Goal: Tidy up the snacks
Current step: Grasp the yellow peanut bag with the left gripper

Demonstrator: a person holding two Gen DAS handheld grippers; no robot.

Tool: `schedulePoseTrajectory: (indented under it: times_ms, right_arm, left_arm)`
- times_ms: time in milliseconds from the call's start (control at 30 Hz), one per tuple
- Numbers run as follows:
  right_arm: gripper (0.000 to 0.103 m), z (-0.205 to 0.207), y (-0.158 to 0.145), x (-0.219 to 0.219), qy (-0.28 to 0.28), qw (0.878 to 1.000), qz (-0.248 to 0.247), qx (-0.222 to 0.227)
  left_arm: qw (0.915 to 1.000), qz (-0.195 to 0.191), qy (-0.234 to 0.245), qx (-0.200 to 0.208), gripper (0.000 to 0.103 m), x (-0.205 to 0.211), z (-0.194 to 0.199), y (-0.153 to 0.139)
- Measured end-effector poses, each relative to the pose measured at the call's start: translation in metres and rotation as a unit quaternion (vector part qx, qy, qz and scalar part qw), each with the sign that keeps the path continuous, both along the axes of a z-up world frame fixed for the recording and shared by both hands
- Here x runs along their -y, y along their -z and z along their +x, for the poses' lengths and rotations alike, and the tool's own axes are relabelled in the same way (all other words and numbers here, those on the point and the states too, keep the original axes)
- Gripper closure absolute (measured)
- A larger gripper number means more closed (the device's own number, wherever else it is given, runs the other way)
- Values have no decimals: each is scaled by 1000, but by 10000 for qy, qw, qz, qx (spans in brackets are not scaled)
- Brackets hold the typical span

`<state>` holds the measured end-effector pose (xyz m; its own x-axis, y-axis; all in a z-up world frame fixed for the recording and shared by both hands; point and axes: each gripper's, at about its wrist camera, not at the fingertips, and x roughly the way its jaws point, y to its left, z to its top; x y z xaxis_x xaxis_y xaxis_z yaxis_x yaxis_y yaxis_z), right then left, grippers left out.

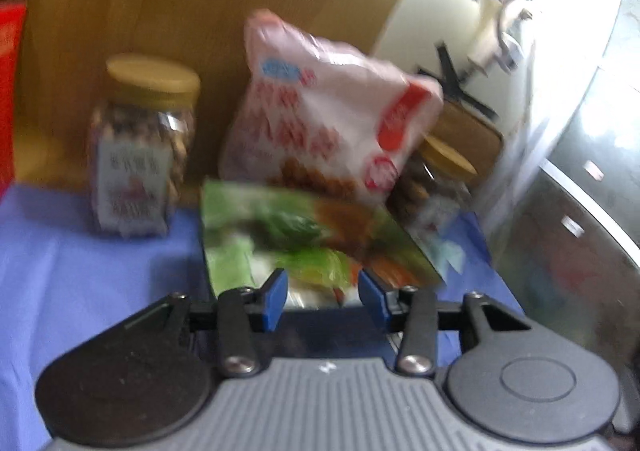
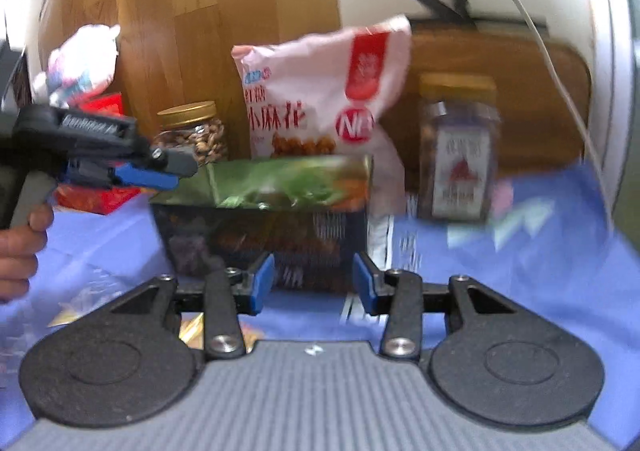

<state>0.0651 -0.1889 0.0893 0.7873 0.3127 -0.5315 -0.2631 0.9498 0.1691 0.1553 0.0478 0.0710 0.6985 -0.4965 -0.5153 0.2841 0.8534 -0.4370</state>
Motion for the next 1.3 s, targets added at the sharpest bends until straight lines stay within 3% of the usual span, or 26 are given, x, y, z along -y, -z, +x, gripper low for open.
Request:
schedulePoseTrajectory:
  times_ms: [100, 200, 367, 567, 667, 833, 1033, 1167, 1300]
  right_arm:
    - [56, -7, 11, 25, 52, 9947, 813, -633]
    - [57, -9, 24, 45, 171, 9803, 1596, -1153]
    - [57, -5, 34, 50, 116, 9690, 1921, -1550]
    - [58, 2, 40, 33, -96, 9688, 1806, -1693]
    - [59, 2, 38, 22, -93, 9736, 1596, -1630]
    - [59, -6, 25, 9, -348, 9792, 1481, -1342]
    - [60, -26, 8, -37, -1043, 9850, 948, -997]
    - [60, -45, 13, -81, -1636, 9831, 272, -776]
    - [57, -60, 21, -113, -2213, 9722, -122, -755]
  left_arm:
    - [9980, -141, 433, -445, 63, 10, -14, 17]
    - [9925, -387, 686, -936, 63, 20, -17, 39]
    - [9841, -704, 815, -1409, 60, 32, -13, 59]
    - [9838, -693, 792, -1449, 63, 43, -13, 66]
    - [9873, -529, 650, -1350, 73, 41, -17, 64]
    - [9906, -687, 520, -1061, 73, 18, -33, 49]
    - [9963, -434, 148, -731, 73, -21, -72, 41]
    - [9949, -384, -189, -910, 73, -50, -95, 55]
    - [9927, -336, -488, -1047, 73, -76, -111, 69]
